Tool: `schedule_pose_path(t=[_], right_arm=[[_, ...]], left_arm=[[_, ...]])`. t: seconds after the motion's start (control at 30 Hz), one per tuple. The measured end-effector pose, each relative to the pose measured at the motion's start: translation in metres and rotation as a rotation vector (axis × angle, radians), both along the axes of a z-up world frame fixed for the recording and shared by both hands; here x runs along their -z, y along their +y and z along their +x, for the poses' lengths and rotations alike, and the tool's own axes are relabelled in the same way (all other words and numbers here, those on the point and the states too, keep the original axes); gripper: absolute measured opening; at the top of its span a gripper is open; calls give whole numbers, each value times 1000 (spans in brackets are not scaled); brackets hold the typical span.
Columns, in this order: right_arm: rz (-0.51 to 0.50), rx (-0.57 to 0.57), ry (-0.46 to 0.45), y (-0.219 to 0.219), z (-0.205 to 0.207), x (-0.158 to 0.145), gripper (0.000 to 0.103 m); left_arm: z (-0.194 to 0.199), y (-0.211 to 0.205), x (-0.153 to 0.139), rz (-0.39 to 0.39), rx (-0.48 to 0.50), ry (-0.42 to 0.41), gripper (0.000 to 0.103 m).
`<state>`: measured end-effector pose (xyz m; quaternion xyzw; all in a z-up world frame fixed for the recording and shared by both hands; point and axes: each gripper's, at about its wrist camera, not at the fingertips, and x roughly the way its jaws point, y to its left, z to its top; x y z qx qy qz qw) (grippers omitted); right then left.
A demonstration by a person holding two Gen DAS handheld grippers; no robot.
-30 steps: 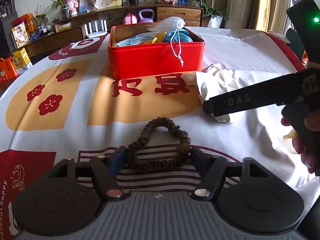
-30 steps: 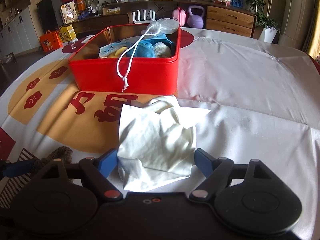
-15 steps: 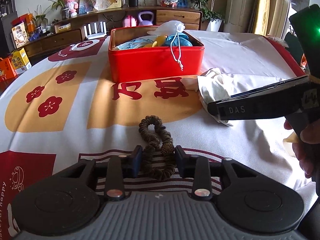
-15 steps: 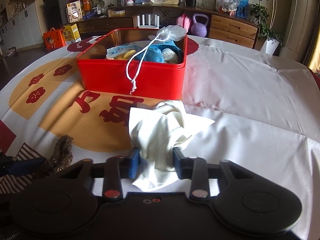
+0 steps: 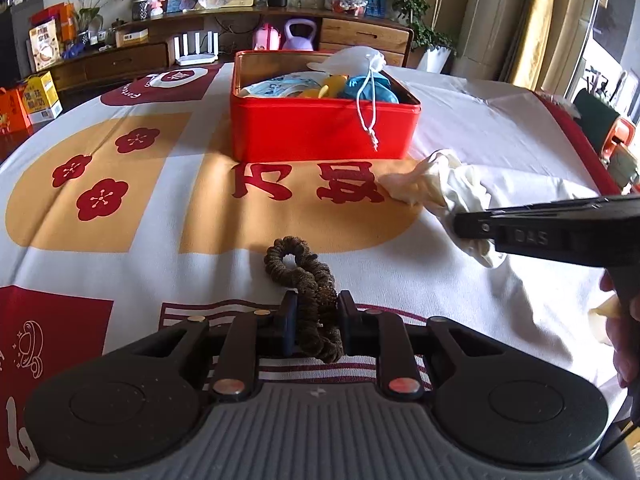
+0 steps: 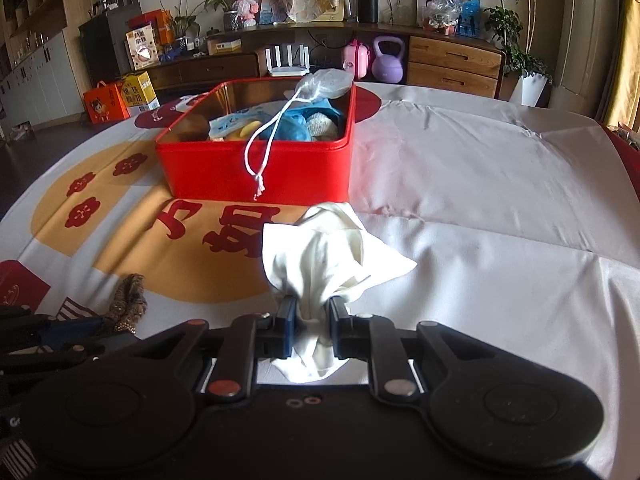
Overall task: Organize soft objects
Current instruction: 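Carry the hair tie and tissue with both tools over the red tin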
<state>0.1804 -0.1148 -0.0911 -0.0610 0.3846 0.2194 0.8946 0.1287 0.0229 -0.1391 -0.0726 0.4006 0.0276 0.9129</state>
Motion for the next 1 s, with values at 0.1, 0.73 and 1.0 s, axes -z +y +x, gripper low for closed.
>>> schedule_pose_path(t=[0.1, 0.73, 1.0], right_arm=[[19, -6, -6, -3, -5, -8, 16], [131, -48, -94, -23, -37, -74, 16], [155, -77, -126, -22, -42, -102, 16]], left_arm=[[-1, 2, -4, -10, -12, -10, 21], [-11, 14, -52, -56, -42, -111, 21], [-11, 17, -81, -56, -43, -166, 21]])
